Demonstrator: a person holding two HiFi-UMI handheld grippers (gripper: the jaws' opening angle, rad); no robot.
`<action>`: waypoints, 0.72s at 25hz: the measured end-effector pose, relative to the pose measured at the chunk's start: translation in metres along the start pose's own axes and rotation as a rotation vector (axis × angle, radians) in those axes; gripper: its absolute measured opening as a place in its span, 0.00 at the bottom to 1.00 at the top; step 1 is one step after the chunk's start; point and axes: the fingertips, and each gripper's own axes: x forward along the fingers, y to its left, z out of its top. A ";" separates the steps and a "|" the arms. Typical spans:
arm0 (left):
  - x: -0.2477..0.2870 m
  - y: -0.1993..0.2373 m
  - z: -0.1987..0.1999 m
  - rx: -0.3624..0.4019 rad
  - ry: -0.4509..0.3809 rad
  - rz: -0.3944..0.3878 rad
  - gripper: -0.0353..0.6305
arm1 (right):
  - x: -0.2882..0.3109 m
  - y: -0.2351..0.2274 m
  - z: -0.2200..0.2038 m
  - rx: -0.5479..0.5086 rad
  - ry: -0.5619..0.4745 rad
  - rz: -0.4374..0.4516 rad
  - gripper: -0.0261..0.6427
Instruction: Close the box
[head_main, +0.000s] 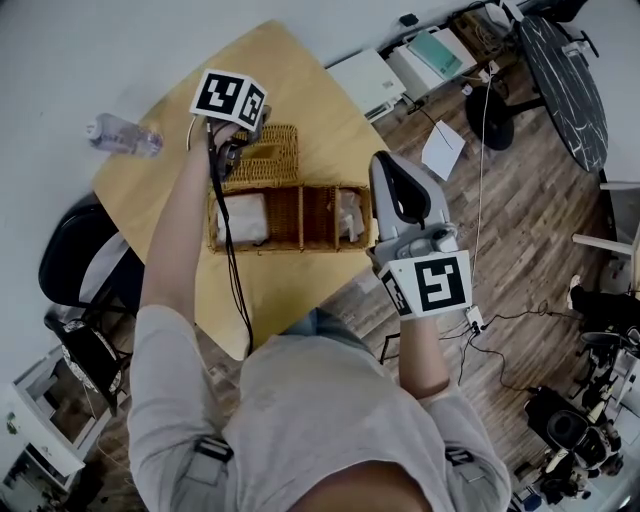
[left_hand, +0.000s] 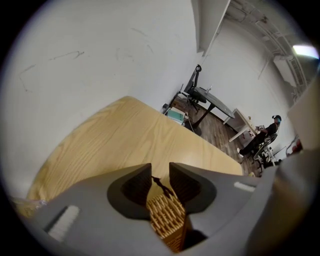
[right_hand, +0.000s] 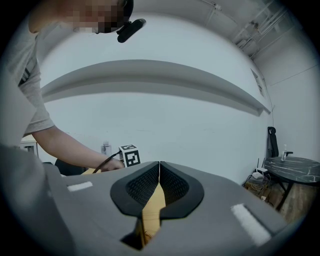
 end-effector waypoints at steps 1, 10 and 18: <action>0.003 0.000 -0.003 -0.001 0.014 -0.001 0.24 | 0.001 0.000 0.000 0.001 0.001 -0.001 0.05; 0.022 0.006 -0.025 0.066 0.148 0.063 0.24 | 0.008 0.000 -0.003 0.003 0.007 -0.002 0.05; 0.037 0.005 -0.041 0.152 0.225 0.101 0.24 | 0.011 -0.002 -0.005 0.008 0.009 -0.009 0.05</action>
